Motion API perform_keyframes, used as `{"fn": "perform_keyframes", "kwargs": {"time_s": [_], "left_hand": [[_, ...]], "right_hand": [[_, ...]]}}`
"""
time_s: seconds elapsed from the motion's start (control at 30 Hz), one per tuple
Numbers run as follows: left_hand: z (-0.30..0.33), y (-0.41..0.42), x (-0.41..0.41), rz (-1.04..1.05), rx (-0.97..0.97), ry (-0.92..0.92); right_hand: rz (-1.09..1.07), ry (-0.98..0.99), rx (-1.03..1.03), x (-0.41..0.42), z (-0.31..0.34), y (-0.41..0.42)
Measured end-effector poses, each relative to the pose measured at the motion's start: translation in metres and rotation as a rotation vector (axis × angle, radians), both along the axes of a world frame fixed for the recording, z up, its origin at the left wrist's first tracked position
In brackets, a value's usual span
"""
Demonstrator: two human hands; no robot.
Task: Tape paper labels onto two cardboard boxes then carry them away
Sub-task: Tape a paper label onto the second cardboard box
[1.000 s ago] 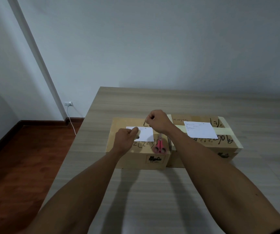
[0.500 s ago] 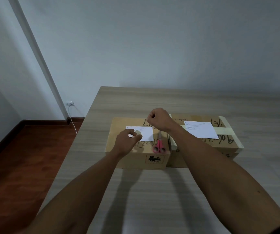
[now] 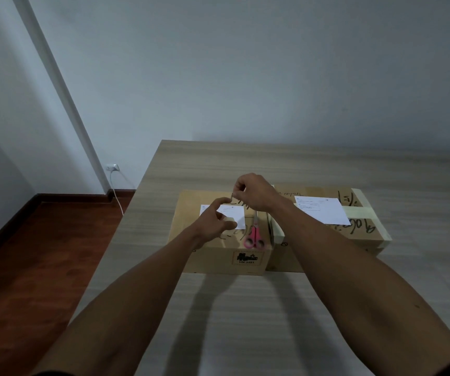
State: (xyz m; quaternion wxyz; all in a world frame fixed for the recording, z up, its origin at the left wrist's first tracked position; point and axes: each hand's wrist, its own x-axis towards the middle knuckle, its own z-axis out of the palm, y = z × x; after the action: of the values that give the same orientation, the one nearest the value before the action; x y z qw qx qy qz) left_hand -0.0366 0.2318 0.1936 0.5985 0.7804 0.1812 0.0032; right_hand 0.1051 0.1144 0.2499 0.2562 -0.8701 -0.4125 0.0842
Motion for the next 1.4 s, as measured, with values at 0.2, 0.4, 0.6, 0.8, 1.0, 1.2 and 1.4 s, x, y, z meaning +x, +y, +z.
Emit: {"fn": "perform_keyframes", "kwargs": {"time_s": [0.2,0.4,0.6,0.8,1.0,1.2,1.4], "left_hand": [[-0.001,0.0,0.004,-0.025,-0.03,-0.007],[-0.001,0.001,0.008,-0.024,-0.093,-0.003],[-0.006,0.006,0.011,-0.045,-0.125,0.022],[0.001,0.007,0.01,-0.067,-0.104,0.018],[0.003,0.009,0.004,-0.083,-0.035,-0.011],[-0.009,0.008,-0.002,-0.075,0.018,-0.02],[-0.023,0.009,-0.006,0.046,-0.057,-0.063]], "right_hand": [[-0.013,0.009,-0.018,0.007,-0.001,0.001],[-0.039,0.02,0.024,0.006,-0.002,0.003],[-0.023,0.027,-0.001,0.008,-0.003,0.006],[-0.016,0.016,-0.011,0.011,-0.001,0.012],[-0.154,0.265,0.136,0.009,-0.002,0.013],[-0.464,0.407,0.038,0.002,-0.022,0.007],[-0.48,0.328,-0.337,-0.023,-0.046,-0.015]]}}
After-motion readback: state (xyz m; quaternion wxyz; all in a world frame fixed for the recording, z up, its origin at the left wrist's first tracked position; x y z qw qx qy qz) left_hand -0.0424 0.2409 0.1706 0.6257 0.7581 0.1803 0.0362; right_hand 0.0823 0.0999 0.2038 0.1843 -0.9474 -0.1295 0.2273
